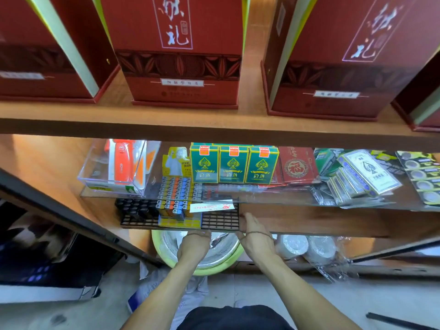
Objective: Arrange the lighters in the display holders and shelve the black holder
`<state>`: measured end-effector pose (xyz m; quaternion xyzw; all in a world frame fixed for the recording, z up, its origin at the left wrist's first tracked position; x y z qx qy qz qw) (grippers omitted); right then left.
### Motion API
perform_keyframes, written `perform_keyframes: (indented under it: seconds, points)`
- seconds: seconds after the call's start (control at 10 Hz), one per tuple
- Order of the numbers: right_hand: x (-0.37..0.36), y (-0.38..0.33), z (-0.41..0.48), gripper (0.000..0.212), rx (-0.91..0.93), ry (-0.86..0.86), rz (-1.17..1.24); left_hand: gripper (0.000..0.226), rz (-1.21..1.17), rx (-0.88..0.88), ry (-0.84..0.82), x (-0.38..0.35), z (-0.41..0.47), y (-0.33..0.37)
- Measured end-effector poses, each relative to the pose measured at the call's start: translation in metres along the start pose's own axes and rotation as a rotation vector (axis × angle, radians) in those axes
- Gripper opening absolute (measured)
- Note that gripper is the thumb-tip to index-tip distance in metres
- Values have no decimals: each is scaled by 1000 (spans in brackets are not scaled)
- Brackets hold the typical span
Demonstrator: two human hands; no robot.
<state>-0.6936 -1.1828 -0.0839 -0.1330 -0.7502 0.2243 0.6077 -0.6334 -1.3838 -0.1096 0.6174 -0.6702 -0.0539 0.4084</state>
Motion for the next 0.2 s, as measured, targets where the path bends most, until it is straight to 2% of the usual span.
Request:
perform_keyframes:
  seconds: [0.1,0.2]
  points:
    - [15,1,-14,34,-28,-18,-38,30,398,-169,-46,2,-33,27]
    - [26,3,-23,33,-69,-34,-133,29,638,-378,-36,0,-58,55]
Point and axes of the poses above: each hand's wrist, its own z-axis towards the middle knuckle, its own x-axis out of the back of the hand, y = z × x, the point moved 3 cm from there along z, towards the middle knuckle, and after that the axes turned 4 degrees about y, right-handed, at the moved point
